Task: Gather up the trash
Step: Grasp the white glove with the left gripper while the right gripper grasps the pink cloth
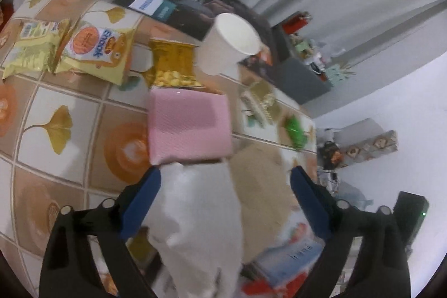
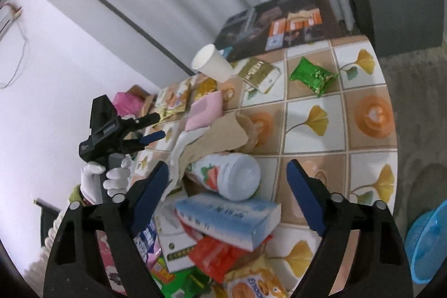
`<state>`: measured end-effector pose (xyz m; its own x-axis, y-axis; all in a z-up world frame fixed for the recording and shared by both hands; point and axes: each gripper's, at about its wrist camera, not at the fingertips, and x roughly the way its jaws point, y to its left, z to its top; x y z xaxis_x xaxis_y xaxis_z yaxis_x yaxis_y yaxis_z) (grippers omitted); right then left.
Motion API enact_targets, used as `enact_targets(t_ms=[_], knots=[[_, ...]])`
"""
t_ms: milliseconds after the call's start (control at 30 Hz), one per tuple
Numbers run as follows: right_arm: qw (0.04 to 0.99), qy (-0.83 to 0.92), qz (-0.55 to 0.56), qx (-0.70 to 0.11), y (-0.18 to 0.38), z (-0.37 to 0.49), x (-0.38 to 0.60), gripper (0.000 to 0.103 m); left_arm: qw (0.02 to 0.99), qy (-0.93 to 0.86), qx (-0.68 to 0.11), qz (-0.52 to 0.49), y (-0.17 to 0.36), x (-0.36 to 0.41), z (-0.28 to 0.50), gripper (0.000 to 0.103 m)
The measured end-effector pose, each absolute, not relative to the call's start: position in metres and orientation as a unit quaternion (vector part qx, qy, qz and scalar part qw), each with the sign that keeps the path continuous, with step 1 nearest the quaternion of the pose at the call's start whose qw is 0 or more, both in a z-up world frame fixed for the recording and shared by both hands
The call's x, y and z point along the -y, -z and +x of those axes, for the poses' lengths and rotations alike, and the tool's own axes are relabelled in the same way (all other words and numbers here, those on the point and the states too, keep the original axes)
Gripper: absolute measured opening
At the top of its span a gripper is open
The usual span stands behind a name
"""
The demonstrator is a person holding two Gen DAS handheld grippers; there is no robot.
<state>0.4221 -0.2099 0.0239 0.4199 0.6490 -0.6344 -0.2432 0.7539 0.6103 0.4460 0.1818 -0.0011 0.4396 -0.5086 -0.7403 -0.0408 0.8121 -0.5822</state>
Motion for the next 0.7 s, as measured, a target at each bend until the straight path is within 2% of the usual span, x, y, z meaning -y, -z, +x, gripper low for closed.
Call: enact_targets(t_ms=[100, 267, 400, 433, 567, 700], knots=[[0.808, -0.287, 0.216, -0.466, -0.026, 0.423, 0.201, 0.081, 0.798, 0.163, -0.524, -0.25, 0.007, -0.18, 0.443, 0.086], [0.809, -0.288, 0.202, -0.471, -0.031, 0.437, 0.19, 0.08, 0.818, 0.193, -0.531, -0.106, -0.008, -0.153, 0.415, 0.086], [0.808, -0.293, 0.196, -0.472, -0.036, 0.454, 0.175, 0.08, 0.834, 0.203, -0.512, -0.046, -0.016, -0.136, 0.398, 0.086], [0.808, -0.294, 0.193, -0.473, -0.037, 0.459, 0.169, 0.079, 0.836, 0.203, -0.508, -0.04, -0.016, -0.133, 0.397, 0.085], [0.804, -0.296, 0.171, -0.486, -0.035, 0.482, 0.14, 0.078, 0.835, 0.201, -0.51, -0.044, -0.013, -0.129, 0.401, 0.067], [0.799, -0.298, 0.136, -0.505, -0.028, 0.51, 0.106, 0.078, 0.826, 0.214, -0.519, -0.05, -0.008, -0.125, 0.406, 0.062]])
